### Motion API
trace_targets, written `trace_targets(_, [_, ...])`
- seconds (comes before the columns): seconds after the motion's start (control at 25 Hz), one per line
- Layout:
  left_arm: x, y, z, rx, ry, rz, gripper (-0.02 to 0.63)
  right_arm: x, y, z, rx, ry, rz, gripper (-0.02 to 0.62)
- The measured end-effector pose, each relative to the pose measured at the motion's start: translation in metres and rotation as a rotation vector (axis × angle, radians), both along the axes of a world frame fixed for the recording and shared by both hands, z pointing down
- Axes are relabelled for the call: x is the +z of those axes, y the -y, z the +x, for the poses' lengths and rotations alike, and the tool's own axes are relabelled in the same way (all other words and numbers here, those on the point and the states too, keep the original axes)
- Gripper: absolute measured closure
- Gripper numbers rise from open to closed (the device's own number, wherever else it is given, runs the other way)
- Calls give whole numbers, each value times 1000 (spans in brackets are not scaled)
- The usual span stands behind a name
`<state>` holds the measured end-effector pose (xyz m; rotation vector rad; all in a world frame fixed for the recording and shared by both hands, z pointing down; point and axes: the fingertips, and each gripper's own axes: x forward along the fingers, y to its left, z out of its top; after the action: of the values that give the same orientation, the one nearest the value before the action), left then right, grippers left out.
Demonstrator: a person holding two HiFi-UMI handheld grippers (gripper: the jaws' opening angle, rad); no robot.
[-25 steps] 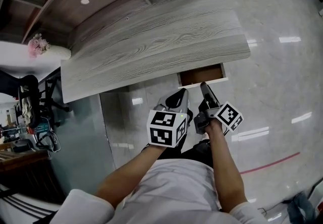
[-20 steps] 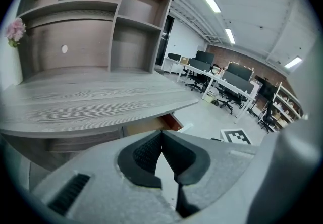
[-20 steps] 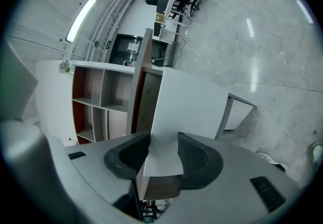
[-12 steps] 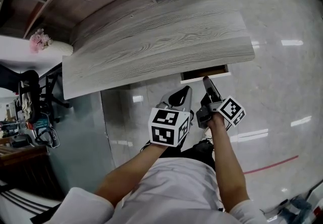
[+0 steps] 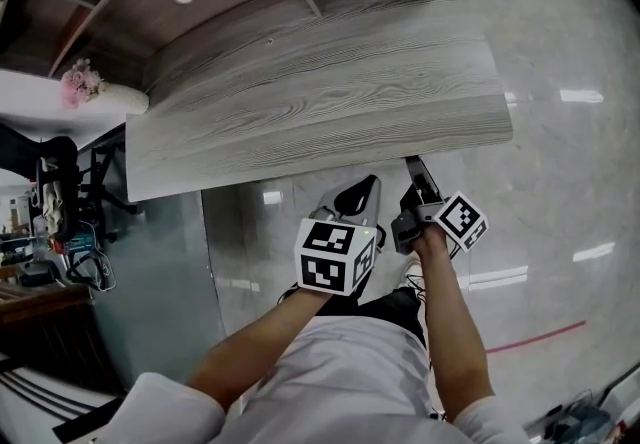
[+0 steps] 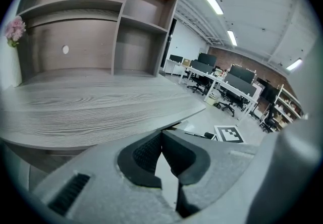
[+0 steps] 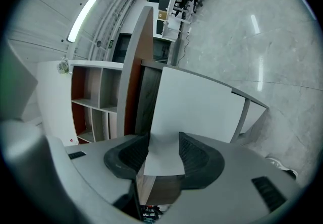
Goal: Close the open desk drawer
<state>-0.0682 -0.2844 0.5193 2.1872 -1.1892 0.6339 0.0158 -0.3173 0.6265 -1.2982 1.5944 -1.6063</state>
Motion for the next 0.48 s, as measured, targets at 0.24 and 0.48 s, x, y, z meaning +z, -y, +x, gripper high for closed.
trace_targets(0.24, [2,10,-4,-3,0,-4,603,-1,18,-3,5,29,44,422])
trace_targets(0.48, [3,17,-9,-15,4,-4,603,4,25,0,-7,2,28,420])
